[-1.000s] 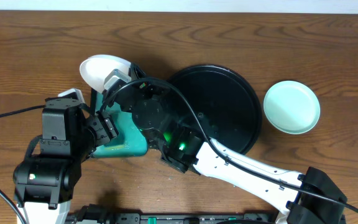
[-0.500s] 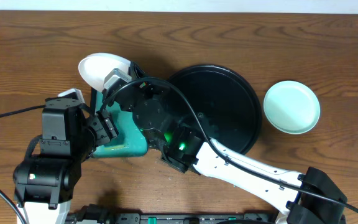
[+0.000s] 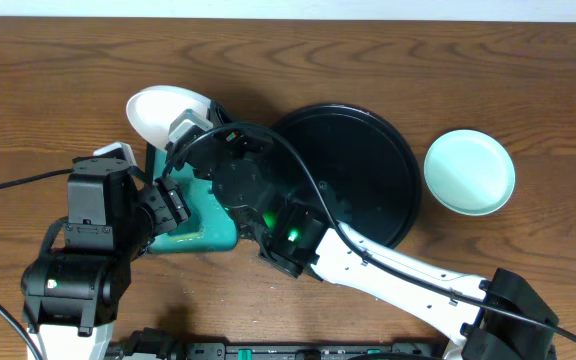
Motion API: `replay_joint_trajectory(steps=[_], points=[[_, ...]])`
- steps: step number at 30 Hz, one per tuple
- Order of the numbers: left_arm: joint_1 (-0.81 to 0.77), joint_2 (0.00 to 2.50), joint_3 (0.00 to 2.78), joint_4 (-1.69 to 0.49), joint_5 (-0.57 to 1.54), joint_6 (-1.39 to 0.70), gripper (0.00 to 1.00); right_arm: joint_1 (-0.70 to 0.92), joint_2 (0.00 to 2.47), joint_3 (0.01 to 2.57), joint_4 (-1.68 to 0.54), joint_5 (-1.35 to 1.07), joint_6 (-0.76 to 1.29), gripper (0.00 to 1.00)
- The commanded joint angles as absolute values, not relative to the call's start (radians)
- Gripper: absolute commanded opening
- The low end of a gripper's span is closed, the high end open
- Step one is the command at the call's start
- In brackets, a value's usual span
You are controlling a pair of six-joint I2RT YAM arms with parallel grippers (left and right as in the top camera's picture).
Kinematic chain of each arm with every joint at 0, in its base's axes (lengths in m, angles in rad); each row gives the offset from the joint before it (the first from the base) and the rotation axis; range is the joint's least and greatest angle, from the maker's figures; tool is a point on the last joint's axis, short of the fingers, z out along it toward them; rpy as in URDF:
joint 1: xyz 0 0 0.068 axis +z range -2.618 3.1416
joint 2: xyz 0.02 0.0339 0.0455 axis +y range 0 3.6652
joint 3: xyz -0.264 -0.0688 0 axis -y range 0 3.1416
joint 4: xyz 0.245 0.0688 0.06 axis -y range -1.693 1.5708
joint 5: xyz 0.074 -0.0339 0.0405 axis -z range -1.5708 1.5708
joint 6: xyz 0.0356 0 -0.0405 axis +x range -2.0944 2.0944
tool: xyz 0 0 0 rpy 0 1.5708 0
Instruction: Clean dirty plates on tray and stack at the side
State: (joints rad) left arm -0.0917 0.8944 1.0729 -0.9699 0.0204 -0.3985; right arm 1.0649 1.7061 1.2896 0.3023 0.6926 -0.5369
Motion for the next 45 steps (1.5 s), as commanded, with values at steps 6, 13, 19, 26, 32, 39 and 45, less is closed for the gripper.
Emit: replay_joint_trajectory(steps=[6,13,19,26,32,39,45], points=[[-0.088,0.894,1.089,-0.973,0.019,-0.397,0.81,0.886,1.702,1.301,-0.049,0.389,0.173,0.01],[-0.088,0.894,1.089,-0.973,0.018,-0.397,0.81,0.635,1.674,1.302,-0.138,-0.458,0.326,0.01],[-0.088,0.894,1.089,-0.973,0.018,-0.397,0.81,0.308,1.568,1.302,-0.399,-0.344,0.506,0.01],[-0.088,0.894,1.089,-0.973,0.019,-0.397,0.81,-0.124,1.584,1.295,-0.778,-0.049,0.518,0.01],[-0.088,0.894,1.089,-0.973,0.019,-0.397,0.81,-0.414,1.715,1.219,-0.82,-0.012,0.5,0.01],[-0.088,0.894,1.089,-0.973,0.019,-0.397,0.81,-0.45,1.775,1.202,-0.803,-0.207,0.379,0.41],[-0.088,0.894,1.089,-0.973,0.019,-0.397,0.81,-0.343,1.59,1.203,-0.807,-0.402,0.289,0.43]])
